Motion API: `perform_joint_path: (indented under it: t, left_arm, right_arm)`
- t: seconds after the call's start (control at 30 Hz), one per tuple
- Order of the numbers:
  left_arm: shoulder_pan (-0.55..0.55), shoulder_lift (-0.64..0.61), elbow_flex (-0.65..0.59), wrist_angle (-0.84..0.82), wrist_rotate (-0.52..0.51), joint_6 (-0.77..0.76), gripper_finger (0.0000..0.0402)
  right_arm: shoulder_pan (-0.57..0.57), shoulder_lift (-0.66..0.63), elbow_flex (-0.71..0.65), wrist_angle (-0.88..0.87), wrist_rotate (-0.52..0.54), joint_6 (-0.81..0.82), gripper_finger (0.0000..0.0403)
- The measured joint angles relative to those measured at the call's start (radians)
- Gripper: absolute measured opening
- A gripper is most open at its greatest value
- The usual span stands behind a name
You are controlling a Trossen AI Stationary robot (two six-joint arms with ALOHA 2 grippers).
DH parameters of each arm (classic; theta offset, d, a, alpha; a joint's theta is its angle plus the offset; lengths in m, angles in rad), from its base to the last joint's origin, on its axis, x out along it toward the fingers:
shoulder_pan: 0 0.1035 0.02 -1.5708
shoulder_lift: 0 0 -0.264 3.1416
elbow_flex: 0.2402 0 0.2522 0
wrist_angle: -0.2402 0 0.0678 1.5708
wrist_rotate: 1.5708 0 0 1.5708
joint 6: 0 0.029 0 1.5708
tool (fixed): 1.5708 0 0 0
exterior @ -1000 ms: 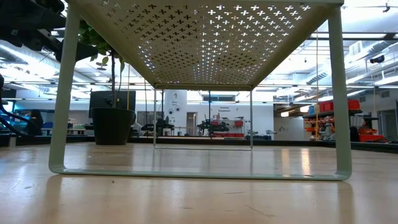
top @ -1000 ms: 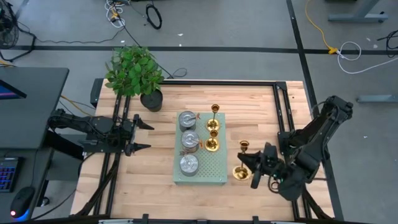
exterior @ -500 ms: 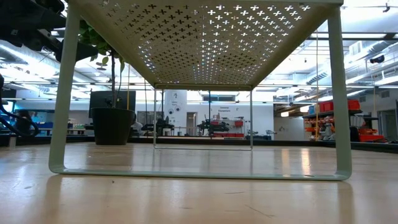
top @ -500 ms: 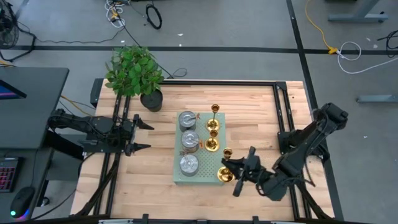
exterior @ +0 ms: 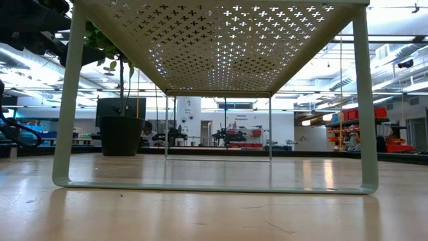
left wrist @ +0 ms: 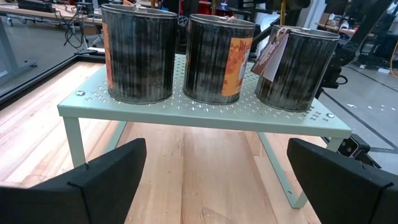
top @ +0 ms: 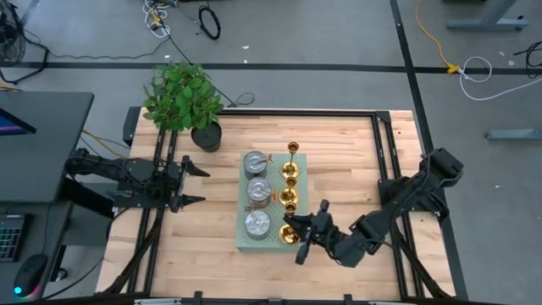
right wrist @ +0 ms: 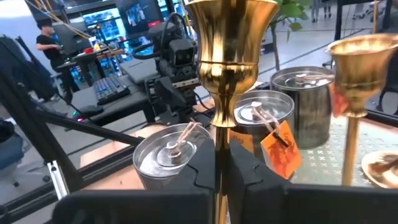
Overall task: Pick & Place candle stick holders
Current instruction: Put the golden candle holder aligned with the brown scented candle on the shelf
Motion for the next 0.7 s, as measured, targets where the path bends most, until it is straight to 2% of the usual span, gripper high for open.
perform_joint_path:
  t: [0.47,0.7]
  left_arm:
    - [0.000,0.000,0.000,0.000,0.000,0.000,0.0399]
    - [0.000,0.000,0.000,0.000,0.000,0.000,0.0399]
  right_arm:
    - [-0.051,0.021,0.000,-0.023,-0.066,0.001,0.0008]
    - [-0.050,0.021,0.000,-0.095,-0.066,0.091,0.0021]
